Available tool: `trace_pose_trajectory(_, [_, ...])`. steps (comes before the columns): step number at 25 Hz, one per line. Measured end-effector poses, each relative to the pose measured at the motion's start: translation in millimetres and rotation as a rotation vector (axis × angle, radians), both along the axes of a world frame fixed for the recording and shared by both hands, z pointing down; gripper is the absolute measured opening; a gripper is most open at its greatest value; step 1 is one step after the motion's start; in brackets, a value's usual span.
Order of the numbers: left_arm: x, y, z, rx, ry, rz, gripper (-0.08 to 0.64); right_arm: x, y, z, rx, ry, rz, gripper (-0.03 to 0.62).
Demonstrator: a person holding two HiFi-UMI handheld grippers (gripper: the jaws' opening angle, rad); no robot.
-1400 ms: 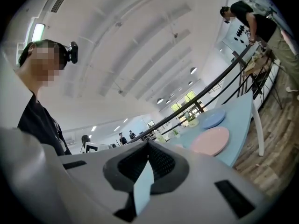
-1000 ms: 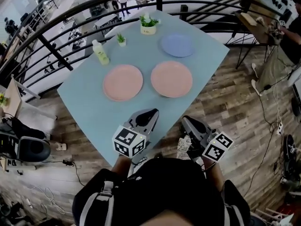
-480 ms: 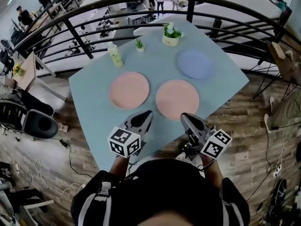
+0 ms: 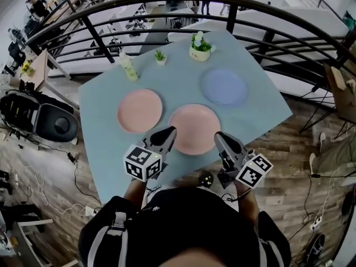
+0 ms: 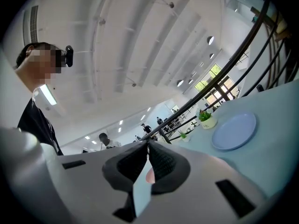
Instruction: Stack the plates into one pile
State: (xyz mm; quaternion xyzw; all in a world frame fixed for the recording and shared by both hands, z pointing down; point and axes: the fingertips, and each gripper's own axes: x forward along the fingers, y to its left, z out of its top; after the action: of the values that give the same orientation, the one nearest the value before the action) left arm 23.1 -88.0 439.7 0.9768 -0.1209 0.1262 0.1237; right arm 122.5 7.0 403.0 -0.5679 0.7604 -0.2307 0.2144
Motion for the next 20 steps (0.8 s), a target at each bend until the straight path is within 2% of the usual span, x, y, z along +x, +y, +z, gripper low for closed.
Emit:
trace_pose_trajectory(6, [21.1,7.4,8.3,-0.001,-0.036,-0.065,0.021,36.8,0.7,7.1,-0.005,-0.019,-0.045,0.017])
trace_pose_trajectory(20, [-6.1,7.6,19.7,-0.024,-0.096,-0.301,0.021,59.3,-12.5,28.5,-0.085,0.000,-0.157,0.062])
